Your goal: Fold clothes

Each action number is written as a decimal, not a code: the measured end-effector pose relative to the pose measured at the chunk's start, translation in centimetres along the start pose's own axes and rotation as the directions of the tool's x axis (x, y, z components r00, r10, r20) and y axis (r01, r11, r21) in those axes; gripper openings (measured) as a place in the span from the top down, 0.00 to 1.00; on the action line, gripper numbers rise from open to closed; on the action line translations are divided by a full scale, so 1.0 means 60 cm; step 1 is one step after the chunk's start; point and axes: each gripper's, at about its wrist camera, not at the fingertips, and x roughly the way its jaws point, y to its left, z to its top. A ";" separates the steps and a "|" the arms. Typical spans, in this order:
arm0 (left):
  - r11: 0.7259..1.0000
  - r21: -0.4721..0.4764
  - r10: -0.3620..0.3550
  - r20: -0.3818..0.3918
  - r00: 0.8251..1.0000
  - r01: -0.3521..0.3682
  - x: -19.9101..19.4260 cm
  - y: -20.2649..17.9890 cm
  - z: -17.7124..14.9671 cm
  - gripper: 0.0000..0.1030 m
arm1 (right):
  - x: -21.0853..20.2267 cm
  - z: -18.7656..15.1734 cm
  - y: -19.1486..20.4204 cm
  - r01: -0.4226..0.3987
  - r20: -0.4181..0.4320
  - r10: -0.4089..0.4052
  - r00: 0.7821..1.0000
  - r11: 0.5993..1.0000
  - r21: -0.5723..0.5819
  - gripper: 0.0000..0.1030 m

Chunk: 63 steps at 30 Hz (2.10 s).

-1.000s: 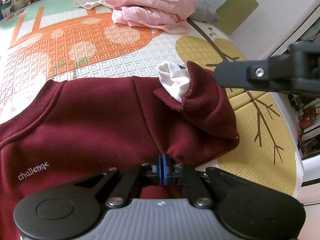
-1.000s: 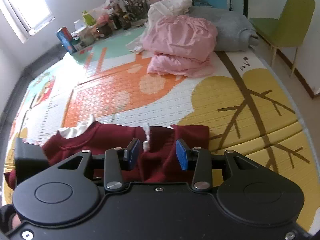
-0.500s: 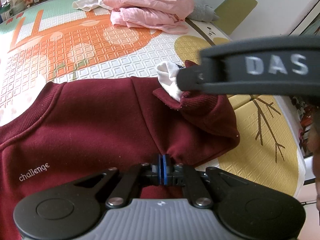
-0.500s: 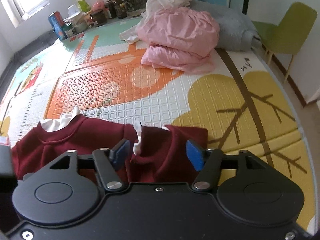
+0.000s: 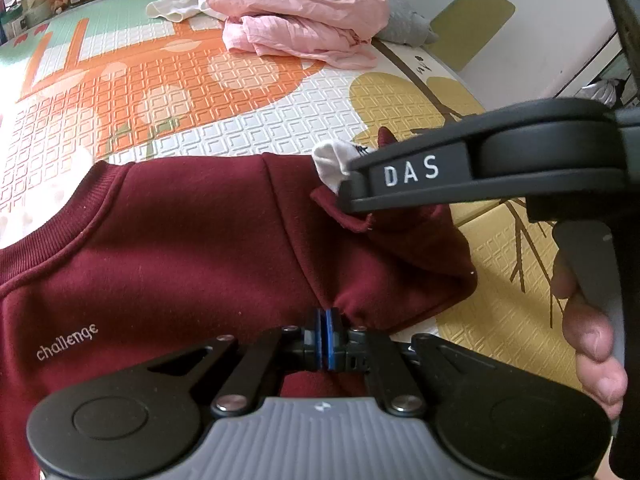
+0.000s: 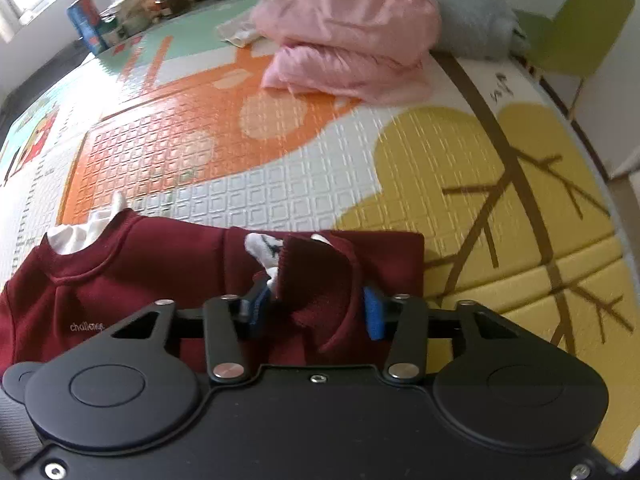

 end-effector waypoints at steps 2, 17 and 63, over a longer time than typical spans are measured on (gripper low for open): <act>1.000 -0.001 0.000 0.000 1.000 0.000 0.000 0.001 0.000 0.94 | 0.001 -0.001 -0.010 -0.008 -0.001 0.008 1.000 1.000 0.021 0.73; 1.000 0.002 0.003 -0.003 1.000 -0.003 0.001 0.001 0.001 0.95 | -0.073 -0.001 -0.035 -0.130 0.056 0.125 0.991 0.986 0.105 0.81; 0.855 -0.466 0.282 0.048 0.958 -0.229 -0.231 0.321 -0.162 0.83 | -0.121 -0.069 0.296 -0.416 -0.046 0.414 0.909 0.901 -0.124 0.81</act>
